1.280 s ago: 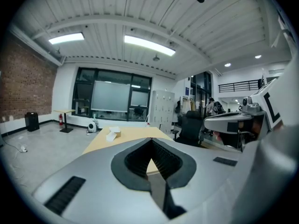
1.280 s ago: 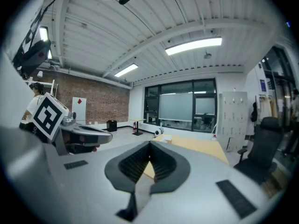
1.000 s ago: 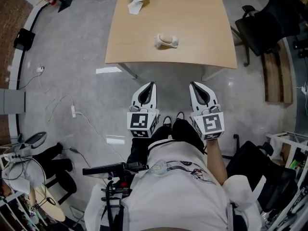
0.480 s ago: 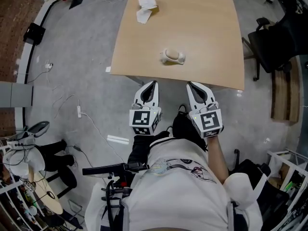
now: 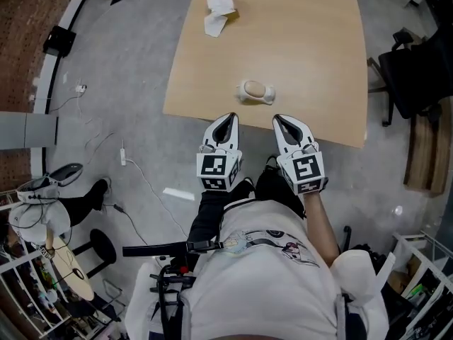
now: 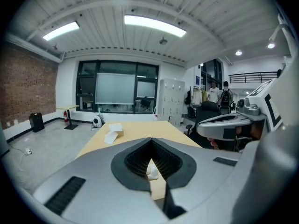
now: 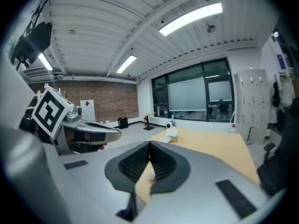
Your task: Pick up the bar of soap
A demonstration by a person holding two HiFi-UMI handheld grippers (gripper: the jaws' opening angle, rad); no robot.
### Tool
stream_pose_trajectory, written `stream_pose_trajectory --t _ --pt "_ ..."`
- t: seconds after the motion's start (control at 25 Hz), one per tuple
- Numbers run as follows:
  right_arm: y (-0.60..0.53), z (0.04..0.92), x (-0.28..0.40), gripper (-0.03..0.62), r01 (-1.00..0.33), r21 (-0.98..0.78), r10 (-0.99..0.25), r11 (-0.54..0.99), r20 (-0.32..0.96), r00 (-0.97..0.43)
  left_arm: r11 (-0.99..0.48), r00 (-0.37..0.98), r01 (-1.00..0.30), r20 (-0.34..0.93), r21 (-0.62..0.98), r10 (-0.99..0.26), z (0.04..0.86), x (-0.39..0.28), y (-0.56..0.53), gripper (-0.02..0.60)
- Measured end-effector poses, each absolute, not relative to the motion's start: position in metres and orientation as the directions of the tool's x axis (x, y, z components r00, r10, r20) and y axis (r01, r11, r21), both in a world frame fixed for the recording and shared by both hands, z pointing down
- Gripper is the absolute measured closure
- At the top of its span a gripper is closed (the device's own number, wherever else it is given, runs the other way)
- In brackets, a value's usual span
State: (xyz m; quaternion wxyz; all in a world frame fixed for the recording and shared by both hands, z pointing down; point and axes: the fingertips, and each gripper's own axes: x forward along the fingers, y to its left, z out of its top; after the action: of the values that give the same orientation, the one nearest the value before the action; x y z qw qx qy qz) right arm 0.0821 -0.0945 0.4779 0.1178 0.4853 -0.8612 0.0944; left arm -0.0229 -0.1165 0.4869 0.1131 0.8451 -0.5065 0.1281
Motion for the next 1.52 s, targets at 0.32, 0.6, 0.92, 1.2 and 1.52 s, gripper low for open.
stream_pose_trajectory --t 0.32,0.6,0.92,1.2,1.52 --pt "-0.117 0.528 0.066 0.589 -0.818 -0.069 -0.73 0.571 0.412 -0.545 -0.421 0.425 -0.9 0.44 0.111 -0.791 0.538 -0.037 -0.139 0.577" --pt "-0.138 0.588 0.06 0.589 -0.803 -0.104 -0.647 0.587 0.536 -0.543 -0.403 0.413 -0.901 0.608 0.163 -0.678 0.607 -0.043 -0.156 0.577" --pt "-0.164 0.644 0.04 0.589 -0.751 -0.104 -0.539 0.652 0.634 -0.555 -0.354 0.394 -0.91 0.724 0.218 -0.567 0.673 -0.069 -0.17 0.577" --pt "-0.178 0.67 0.037 0.589 -0.727 -0.107 -0.476 0.678 0.69 -0.546 -0.308 0.388 -0.914 0.797 0.266 -0.463 0.711 -0.077 -0.163 0.577" --pt "-0.199 0.706 0.047 0.588 -0.655 -0.061 -0.4 0.753 0.748 -0.53 -0.279 0.376 -0.919 0.833 0.279 -0.406 0.742 -0.08 -0.157 0.577"
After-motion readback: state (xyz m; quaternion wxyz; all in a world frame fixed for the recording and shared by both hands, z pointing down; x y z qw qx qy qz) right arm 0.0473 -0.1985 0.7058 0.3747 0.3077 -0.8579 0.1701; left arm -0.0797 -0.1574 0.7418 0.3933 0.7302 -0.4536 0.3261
